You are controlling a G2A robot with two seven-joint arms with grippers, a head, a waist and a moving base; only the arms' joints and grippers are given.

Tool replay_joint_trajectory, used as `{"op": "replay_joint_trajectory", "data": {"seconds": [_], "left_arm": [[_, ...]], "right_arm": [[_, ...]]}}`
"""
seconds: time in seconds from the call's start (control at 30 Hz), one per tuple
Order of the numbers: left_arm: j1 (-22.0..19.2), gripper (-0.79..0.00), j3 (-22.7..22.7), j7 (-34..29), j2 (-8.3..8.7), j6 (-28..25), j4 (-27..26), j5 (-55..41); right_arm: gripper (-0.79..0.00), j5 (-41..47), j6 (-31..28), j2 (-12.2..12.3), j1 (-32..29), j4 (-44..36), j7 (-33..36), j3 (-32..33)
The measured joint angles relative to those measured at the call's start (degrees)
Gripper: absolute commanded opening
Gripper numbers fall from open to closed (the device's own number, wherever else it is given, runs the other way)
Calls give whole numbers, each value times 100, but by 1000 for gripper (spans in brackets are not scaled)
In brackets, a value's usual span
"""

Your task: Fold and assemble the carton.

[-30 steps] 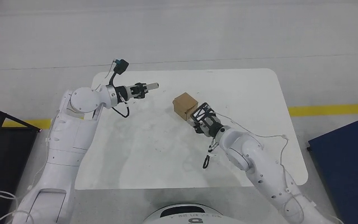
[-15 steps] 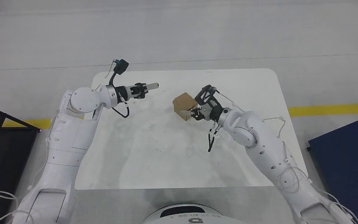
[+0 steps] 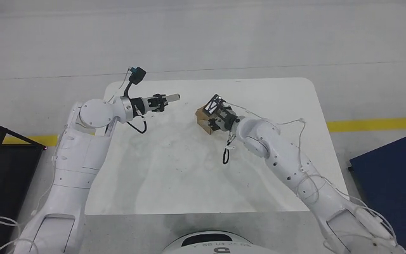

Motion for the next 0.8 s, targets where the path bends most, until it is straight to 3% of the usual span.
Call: {"op": "replay_joint_trajectory", "data": {"seconds": [0.07, 0.43, 0.6, 0.63, 0.7, 0.77, 0.8], "left_arm": [[0, 0, 0, 0, 0, 0, 0, 0], [0, 0, 0, 0, 0, 0, 0, 0], [0, 0, 0, 0, 0, 0, 0, 0], [0, 0, 0, 0, 0, 0, 0, 0], [0, 0, 0, 0, 0, 0, 0, 0], [0, 0, 0, 0, 0, 0, 0, 0], [0, 0, 0, 0, 0, 0, 0, 0]], "right_arm": [[-329, -50, 60, -15, 6, 32, 7, -6], [-477, -1102, 781, -62, -251, -324, -58, -132], [-699, -1448, 1032, -97, -322, -435, 81, -162], [-686, -1493, 1064, -104, -334, -451, 90, -168], [-517, -1554, 1101, -119, -372, -499, 99, -176], [-403, -1509, 1026, -128, -413, -560, 64, -167], [-194, -1473, 953, -129, -437, -594, 38, -145]]}}
